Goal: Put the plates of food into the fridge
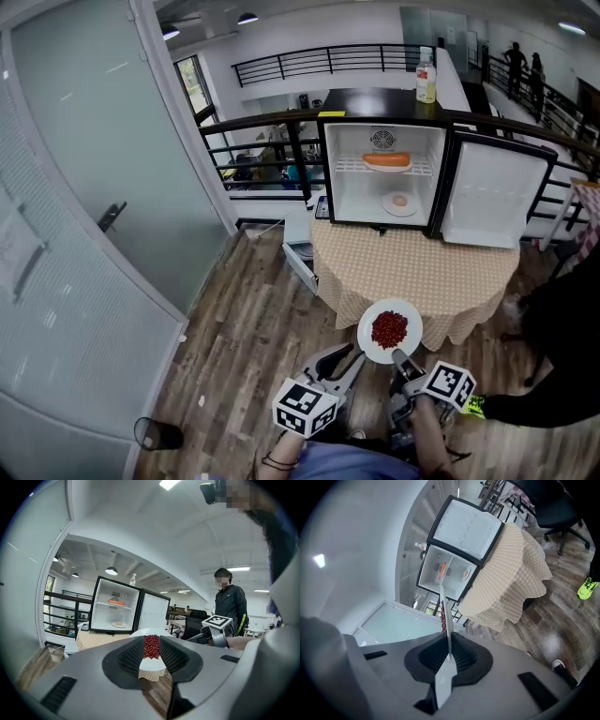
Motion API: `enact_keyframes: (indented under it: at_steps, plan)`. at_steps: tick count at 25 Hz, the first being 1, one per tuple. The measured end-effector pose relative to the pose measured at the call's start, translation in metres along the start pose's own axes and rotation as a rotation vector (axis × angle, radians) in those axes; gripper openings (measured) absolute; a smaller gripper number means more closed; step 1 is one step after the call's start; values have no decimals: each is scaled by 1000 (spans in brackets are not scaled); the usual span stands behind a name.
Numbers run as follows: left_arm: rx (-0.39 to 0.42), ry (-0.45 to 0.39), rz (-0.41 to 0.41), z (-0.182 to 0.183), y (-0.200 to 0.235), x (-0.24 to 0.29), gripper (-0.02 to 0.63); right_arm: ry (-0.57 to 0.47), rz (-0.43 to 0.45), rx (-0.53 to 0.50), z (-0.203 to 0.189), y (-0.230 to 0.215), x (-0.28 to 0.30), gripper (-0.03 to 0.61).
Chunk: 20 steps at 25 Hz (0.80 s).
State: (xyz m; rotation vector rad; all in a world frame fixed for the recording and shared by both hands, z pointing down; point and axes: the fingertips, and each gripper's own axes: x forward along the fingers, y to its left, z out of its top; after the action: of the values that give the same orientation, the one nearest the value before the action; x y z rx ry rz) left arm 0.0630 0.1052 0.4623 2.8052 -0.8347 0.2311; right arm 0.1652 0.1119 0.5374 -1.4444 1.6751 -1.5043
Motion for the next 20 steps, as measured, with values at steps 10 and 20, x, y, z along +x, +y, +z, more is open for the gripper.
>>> enact_keyframes:
  at_steps: [10, 20]
  plan:
    - [-5, 0, -8, 5, 32, 25, 112, -2, 0, 45, 13, -2, 32, 25]
    - [15, 6, -56, 27, 100, 61, 112, -5, -35, 43, 35, 11, 99, 26]
